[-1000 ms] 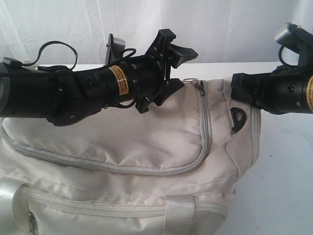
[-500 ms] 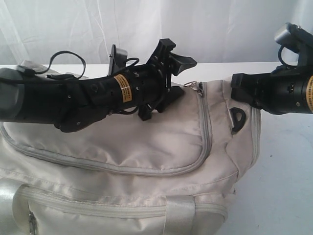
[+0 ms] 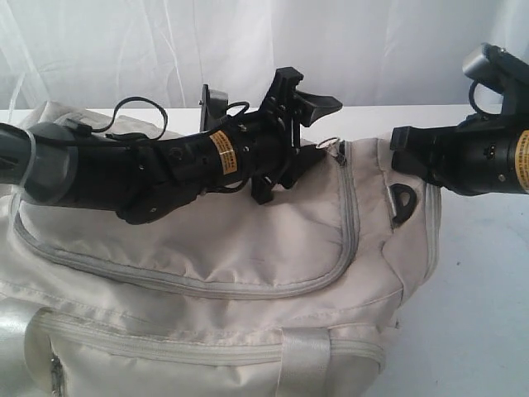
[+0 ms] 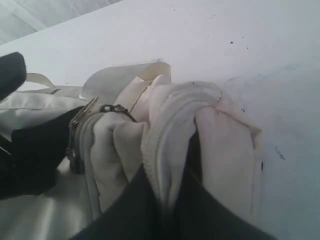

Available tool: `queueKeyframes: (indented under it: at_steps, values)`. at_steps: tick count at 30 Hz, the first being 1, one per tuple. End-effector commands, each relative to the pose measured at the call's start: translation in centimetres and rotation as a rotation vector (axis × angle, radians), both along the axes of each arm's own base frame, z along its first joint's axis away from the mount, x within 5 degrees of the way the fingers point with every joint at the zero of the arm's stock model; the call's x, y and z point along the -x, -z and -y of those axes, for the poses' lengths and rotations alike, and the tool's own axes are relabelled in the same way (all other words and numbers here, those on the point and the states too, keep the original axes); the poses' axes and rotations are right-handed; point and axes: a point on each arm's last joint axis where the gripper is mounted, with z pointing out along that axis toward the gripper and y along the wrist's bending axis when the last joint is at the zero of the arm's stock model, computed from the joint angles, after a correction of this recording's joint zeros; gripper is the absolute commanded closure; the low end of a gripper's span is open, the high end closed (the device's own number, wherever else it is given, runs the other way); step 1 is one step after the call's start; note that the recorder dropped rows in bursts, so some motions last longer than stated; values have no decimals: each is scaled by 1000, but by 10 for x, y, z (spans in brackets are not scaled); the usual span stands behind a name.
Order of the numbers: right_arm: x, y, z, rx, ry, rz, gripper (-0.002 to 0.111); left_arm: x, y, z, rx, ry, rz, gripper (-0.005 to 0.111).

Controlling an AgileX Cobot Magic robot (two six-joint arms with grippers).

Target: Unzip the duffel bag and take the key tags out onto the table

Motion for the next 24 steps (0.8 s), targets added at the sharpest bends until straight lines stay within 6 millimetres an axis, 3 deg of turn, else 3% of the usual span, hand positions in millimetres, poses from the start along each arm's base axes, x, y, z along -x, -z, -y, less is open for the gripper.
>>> queueKeyframes:
  at_steps: [1,6,24]
  values:
    - [-4,-3,6,15,47,26,108,-1,-3,5,25,22,-7,51]
    - [-4,-3,7,16,49,27,108,0,-2,5,31,23,-18,64]
    - [-4,-3,7,16,49,27,108,0,1,5,-18,34,-14,64]
